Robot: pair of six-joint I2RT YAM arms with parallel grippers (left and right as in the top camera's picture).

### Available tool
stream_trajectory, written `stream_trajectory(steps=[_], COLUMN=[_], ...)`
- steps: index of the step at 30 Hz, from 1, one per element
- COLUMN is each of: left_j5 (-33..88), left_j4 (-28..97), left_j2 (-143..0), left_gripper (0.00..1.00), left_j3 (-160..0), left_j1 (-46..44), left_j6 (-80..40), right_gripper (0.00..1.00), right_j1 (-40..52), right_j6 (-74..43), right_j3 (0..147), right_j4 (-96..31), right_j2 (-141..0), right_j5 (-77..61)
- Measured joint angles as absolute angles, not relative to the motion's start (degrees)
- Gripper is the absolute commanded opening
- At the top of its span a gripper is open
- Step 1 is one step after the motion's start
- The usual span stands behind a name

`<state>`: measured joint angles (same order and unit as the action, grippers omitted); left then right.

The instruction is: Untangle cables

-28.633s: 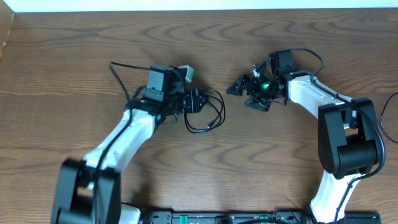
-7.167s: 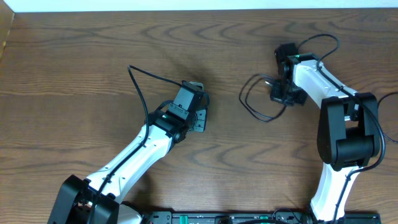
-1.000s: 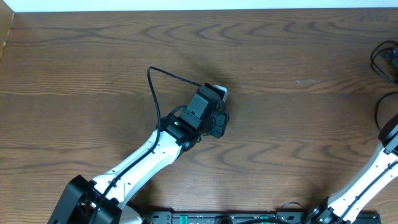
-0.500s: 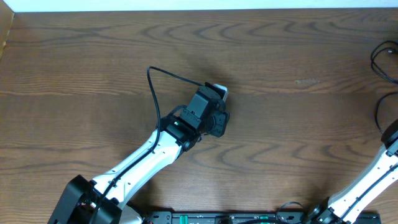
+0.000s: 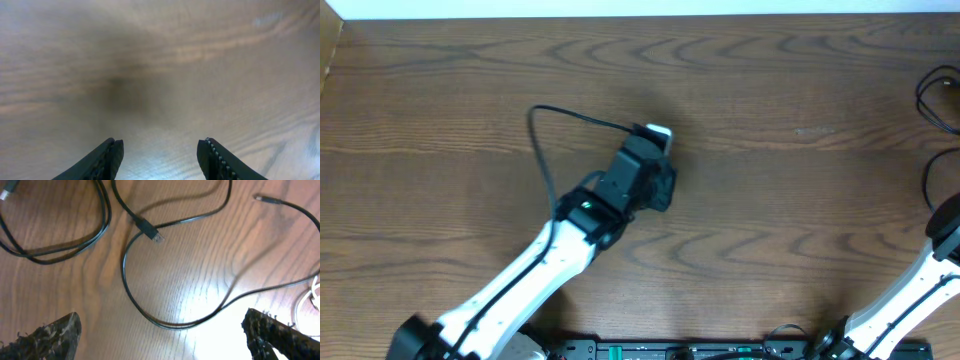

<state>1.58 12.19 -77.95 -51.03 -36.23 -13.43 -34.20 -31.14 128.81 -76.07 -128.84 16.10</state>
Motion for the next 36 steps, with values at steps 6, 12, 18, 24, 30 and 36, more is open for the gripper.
stream_trajectory(steps=[6,12,18,24,30,36], left_j5=[0.9,0.9,0.9,-0.2,-1.7,-4.7], left_j4=[15.3,17.9,20.0,22.2,24.0,27.2], left_j2=[-71.6,-67.5,-63.2,-58.3,-54.2,-53.3], left_gripper=[0.54,0.54,0.53,0.54,0.54,0.54], left_j3=[-51.0,-51.0,-51.0,-51.0,-51.0,-51.0], left_j1=[-32.8,-29.6,-25.7,-22.9,-21.8,-21.8], left_j6=[-13.4,-13.4,-13.4,-13.0,-12.1,-11.7], right_gripper=[0.99,0.99,0.99,0.99,0.99,0.99], right_j1=[-31.7,-29.3,-23.8,-15.5,-7.5,-4.2], right_j6=[-36.1,-38.6,-31.1,-25.4,-19.8,-17.7], right_j3=[128.9,128.9,129.0,128.9,128.9,128.2], right_j4=[-85.4,-88.5,-86.2,-84.3,-82.0,-82.0], right_j2=[-127.5,-120.7,-113.2,-109.7,-105.9,-103.2], right_j5=[20.4,23.2,21.5,19.2,13.4,7.1])
